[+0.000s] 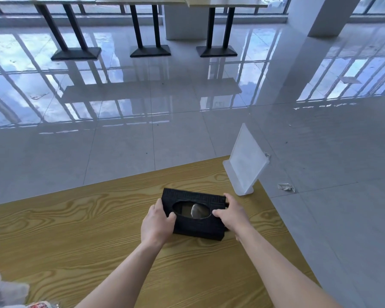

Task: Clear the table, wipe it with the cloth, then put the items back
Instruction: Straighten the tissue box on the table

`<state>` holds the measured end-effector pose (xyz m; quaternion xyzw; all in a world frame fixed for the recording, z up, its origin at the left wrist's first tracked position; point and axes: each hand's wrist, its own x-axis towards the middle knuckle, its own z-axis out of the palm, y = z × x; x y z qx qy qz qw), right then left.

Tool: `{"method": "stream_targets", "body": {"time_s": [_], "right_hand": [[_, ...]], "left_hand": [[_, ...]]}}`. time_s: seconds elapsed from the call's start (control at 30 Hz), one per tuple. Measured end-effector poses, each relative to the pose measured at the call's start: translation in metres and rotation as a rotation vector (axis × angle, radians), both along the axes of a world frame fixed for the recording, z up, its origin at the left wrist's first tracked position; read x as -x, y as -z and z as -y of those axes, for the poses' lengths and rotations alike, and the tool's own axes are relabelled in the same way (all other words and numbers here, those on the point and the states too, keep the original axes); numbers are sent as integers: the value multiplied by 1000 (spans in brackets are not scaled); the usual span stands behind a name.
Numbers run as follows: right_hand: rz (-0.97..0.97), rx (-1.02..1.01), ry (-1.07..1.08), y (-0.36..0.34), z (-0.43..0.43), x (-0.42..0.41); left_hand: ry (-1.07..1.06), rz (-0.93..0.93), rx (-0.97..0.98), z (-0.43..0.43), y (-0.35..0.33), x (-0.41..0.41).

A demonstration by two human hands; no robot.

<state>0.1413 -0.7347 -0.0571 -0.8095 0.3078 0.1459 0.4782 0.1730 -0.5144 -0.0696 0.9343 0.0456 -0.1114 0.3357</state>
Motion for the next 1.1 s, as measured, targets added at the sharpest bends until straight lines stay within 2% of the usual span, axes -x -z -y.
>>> {"method": "stream_targets", "body": {"time_s": [0.3, 0.43, 0.57, 0.7, 0.83, 0.93, 1.1], "right_hand": [[70, -45, -7, 9, 5, 2], [127, -22, -25, 6, 2, 27], [103, 228, -213, 15, -9, 43], [83, 365, -209, 19, -11, 45], [101, 572, -265, 19, -14, 47], [172, 616, -321, 22, -16, 51], [224, 637, -362, 30, -11, 52]], "left_hand": [[32, -36, 115, -3, 1, 0], [170, -52, 183, -15, 7, 4], [249, 4, 84, -21, 15, 9], [236, 80, 16, -24, 14, 11], [333, 227, -270, -30, 17, 11], [425, 308, -410, -32, 24, 11], [416, 262, -389, -26, 25, 11]]}}
